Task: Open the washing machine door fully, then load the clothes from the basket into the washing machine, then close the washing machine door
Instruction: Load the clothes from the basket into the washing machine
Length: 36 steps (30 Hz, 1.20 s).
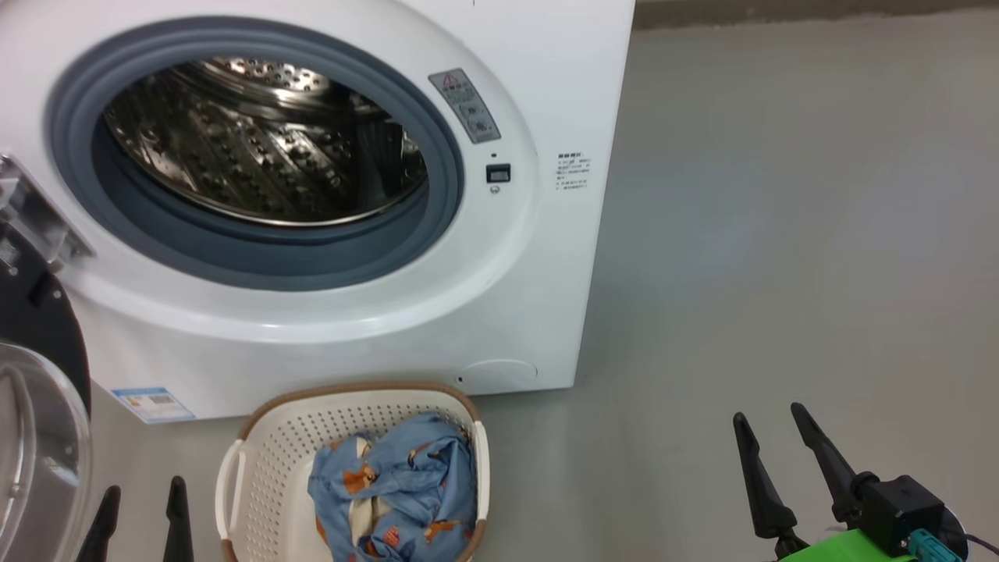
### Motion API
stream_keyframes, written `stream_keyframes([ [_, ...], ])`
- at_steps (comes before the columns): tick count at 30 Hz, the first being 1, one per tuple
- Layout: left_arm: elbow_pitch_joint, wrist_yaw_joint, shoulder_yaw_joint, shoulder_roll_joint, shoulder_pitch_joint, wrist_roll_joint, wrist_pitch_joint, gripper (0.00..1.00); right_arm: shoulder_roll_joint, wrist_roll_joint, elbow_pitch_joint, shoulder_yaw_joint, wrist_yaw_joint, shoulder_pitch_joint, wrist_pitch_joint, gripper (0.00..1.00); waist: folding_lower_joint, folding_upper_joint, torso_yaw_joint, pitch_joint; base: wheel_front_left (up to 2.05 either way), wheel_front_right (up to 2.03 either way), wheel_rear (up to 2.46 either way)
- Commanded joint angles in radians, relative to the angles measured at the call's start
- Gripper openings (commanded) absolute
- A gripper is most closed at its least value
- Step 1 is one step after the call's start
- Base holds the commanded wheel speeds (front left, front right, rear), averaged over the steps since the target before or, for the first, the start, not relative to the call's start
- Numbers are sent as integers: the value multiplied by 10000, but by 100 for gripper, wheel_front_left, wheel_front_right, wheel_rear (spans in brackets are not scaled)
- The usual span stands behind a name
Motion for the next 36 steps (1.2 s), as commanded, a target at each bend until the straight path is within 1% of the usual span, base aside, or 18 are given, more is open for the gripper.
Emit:
stream_keyframes([
  [1,-55,-28,281,245,-363,-245,-53,100,-72,165,-292,270,63,-267,-49,100,0,0,-26,348,0,0,0],
  [5,213,-28,36,415,-618,-607,-53,100,-72,168,-478,252,63,-364,-49,100,0,0,-99,911,0,0,0],
  [10,560,-28,-573,753,-1088,-1155,-53,100,-72,202,-624,319,63,-563,-49,100,0,0,-242,1763,0,0,0],
  [11,560,-28,-573,753,-1088,-1155,-53,100,-72,202,-624,319,63,-563,-49,100,0,0,-242,1763,0,0,0],
  [14,839,-28,-955,1008,-1438,-1517,-53,100,-72,224,-706,424,63,-734,-49,100,0,0,-389,2286,0,0,0],
  [16,1065,-28,-1388,1311,-1760,-1963,-53,100,-72,258,-855,502,63,-932,-49,100,0,0,-575,2754,0,0,0],
  [23,1493,-29,-2603,2124,-2503,-2996,-53,100,-72,348,-1155,577,63,-1153,-49,100,0,0,-932,3613,0,0,0],
  [28,1705,-29,-3639,2863,-3009,-3811,-53,100,-72,410,-1355,720,63,-1279,-49,100,0,0,-1249,4347,0,0,0],
  [33,1796,-29,-4341,3547,-3601,-4243,-53,100,-72,548,-1718,846,63,-1402,-49,100,0,0,-1604,5185,0,0,0],
  [36,1819,-29,-4640,3830,-3902,-4413,-53,100,-72,648,-1881,865,63,-1436,-49,100,0,0,-1806,5637,0,0,0],
])
